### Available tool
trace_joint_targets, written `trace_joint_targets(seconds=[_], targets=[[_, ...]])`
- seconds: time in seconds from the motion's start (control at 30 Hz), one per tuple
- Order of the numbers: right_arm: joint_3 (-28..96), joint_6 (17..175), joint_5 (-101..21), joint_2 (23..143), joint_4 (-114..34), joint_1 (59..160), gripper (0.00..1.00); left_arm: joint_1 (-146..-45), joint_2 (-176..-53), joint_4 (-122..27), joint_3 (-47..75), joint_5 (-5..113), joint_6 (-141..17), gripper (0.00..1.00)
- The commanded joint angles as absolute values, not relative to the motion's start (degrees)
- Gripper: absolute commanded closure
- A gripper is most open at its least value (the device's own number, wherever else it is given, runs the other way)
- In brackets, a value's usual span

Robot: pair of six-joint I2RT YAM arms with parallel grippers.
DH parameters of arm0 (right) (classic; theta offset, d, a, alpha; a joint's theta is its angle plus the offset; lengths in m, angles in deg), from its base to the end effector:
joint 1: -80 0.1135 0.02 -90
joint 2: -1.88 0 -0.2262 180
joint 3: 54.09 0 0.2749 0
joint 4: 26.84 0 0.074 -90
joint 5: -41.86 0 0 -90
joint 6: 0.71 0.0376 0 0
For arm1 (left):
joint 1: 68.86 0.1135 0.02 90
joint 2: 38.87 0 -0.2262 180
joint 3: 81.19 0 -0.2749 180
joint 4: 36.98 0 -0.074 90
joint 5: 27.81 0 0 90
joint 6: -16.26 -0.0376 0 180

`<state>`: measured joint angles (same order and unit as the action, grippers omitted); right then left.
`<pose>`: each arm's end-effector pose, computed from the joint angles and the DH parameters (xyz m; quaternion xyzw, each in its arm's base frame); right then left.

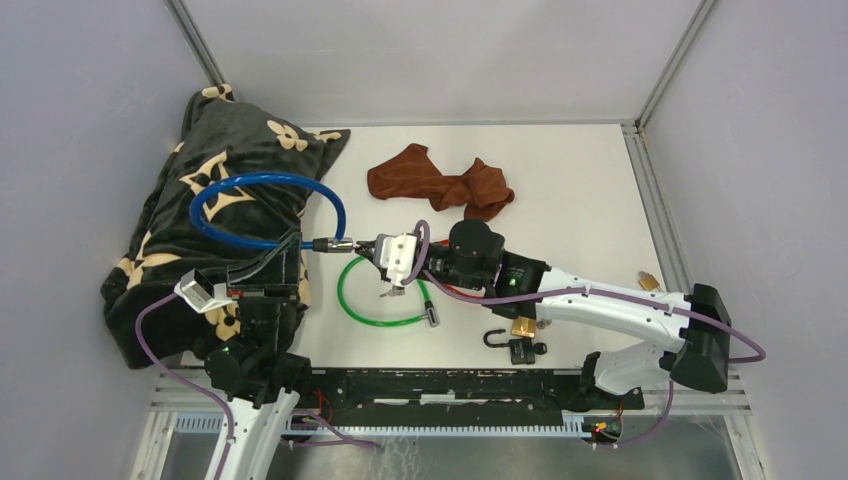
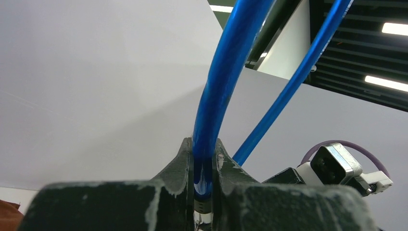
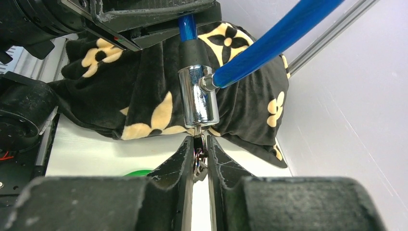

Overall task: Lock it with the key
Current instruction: Lock the lock.

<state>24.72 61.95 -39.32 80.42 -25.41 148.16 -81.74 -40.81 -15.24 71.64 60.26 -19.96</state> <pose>0.1290 0.3373 0.3398 -0.5512 0.4261 0.2997 0.6518 0.1155 -0.0277 0.3199 -0.1134 0.3491 -0.5163 0.7738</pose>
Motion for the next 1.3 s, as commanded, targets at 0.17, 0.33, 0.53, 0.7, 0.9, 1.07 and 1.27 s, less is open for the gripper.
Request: trace_joint_targets(seconds=[0.17, 0.33, 0.53, 0.7, 0.9, 1.07, 1.27], targets=[[27.4, 61.2, -42.1, 78.1, -27.5, 148.3, 0.63, -80.6, -39.4, -12.9, 71.5, 60.2, -19.3, 0.98], [29.2, 61.2, -43.8, 78.4, -30.9, 148.2, 0.46, -80.6, -39.4, -12.4, 71.6, 59.7, -19.8, 0.98], [30.4, 68.3, -38.2, 78.1, -30.6, 145.7, 0.24, -80.6, -39.4, -11.3, 71.9, 58.5, -21.7, 0.98], [33.1, 79.3, -28.9, 79.7, -23.2, 145.2, 0.21, -80.6, -39.4, -11.2, 72.3, 57.8, -22.3, 0.98], [39.2, 85.5, -27.9, 85.1, -20.6, 145.1, 0.44, -80.5, -39.4, -11.2, 72.5, 56.9, -23.0, 0.98], [39.8, 87.3, -31.1, 85.1, -18.3, 145.1, 1.00, -80.4, -39.4, -11.2, 72.7, 56.7, -23.2, 0.98], [36.0, 91.7, -33.1, 80.7, -12.0, 143.3, 1.00, -80.4, -39.4, -11.8, 73.5, 56.6, -23.7, 0.98]])
